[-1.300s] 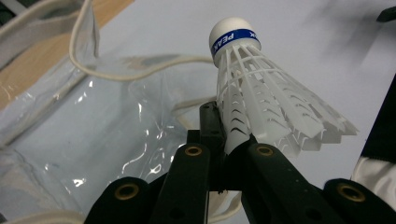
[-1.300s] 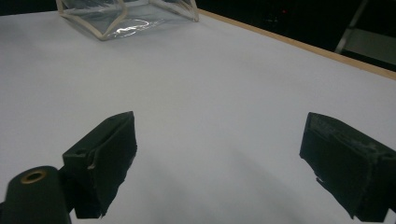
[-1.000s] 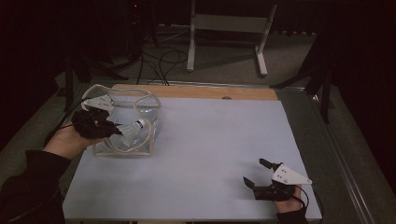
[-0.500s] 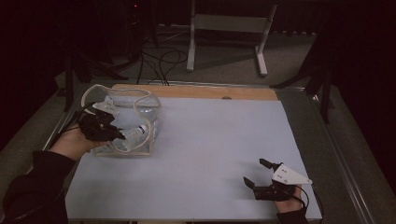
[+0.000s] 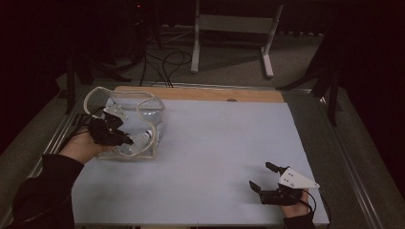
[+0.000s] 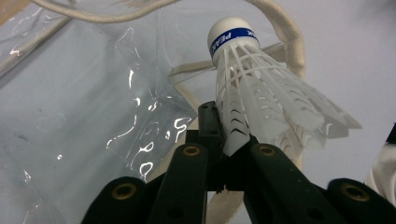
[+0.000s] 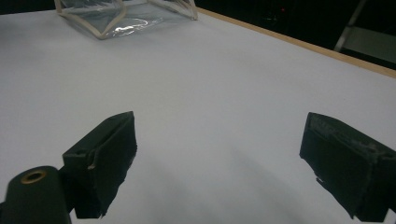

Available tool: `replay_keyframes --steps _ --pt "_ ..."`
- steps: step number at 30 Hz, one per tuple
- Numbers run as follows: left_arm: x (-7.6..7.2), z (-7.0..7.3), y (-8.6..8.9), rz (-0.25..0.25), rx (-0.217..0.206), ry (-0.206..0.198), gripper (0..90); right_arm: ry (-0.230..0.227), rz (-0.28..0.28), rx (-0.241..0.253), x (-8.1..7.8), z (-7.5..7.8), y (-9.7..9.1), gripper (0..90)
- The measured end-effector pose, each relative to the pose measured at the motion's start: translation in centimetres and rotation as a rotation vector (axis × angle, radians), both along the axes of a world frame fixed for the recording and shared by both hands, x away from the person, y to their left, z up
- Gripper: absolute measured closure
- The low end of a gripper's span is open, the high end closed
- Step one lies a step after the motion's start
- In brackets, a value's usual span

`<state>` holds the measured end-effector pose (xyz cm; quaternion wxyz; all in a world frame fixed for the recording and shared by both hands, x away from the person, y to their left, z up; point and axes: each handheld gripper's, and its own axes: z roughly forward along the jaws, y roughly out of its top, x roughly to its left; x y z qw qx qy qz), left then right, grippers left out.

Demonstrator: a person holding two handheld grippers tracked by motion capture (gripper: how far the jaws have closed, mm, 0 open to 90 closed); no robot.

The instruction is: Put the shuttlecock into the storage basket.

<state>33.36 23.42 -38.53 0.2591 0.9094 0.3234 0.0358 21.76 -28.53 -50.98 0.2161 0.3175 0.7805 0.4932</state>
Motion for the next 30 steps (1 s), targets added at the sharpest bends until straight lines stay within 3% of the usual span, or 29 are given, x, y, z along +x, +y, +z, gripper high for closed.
replay_keyframes --steps 4,10,14,23,30 --pt "-0.1 -0.1 0.1 -0.002 -0.011 -0.008 78.1 0.001 -0.001 -0.002 0.0 0.0 0.0 10.4" --pt "-0.3 0.3 0.0 0.043 -0.022 -0.043 67.0 0.002 0.000 -0.005 0.0 0.0 0.0 10.5" --pt "-0.8 0.6 -0.3 0.042 -0.052 -0.074 61.9 0.003 -0.001 -0.004 0.0 0.0 0.0 10.4" --pt "-1.4 0.8 -0.5 0.110 -0.049 -0.103 32.9 0.002 0.000 -0.005 0.0 0.0 0.0 10.5" --pt "-2.2 1.4 -0.4 0.155 -0.093 -0.136 16.1 0.000 0.001 -0.014 0.1 0.0 0.0 10.5"
